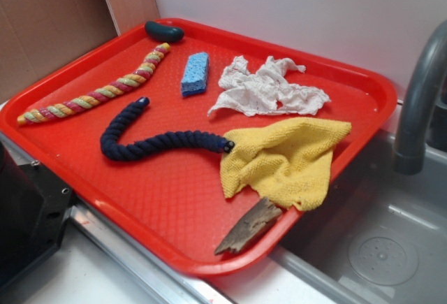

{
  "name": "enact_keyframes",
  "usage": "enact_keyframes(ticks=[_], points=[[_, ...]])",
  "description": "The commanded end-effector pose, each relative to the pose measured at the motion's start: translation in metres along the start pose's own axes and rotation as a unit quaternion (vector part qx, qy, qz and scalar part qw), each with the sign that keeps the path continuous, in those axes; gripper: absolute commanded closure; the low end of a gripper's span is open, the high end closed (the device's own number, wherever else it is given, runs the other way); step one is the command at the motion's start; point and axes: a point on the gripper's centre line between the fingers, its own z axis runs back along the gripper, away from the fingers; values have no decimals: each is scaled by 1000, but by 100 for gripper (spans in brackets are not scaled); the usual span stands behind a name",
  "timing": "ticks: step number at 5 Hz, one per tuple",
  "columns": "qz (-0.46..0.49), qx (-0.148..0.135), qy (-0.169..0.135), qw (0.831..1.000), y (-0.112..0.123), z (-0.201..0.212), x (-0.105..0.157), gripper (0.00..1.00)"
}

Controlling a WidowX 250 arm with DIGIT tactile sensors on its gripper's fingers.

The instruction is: Grab the blue rope.

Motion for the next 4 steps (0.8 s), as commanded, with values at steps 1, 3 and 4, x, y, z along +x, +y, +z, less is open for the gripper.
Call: enact_keyframes(ticks=[1, 3, 4], points=[[0, 0, 0, 1000, 0, 0, 0, 0], [-120, 34, 20, 992, 1, -53, 28, 0], [-120, 34, 20, 992, 1, -53, 28, 0]])
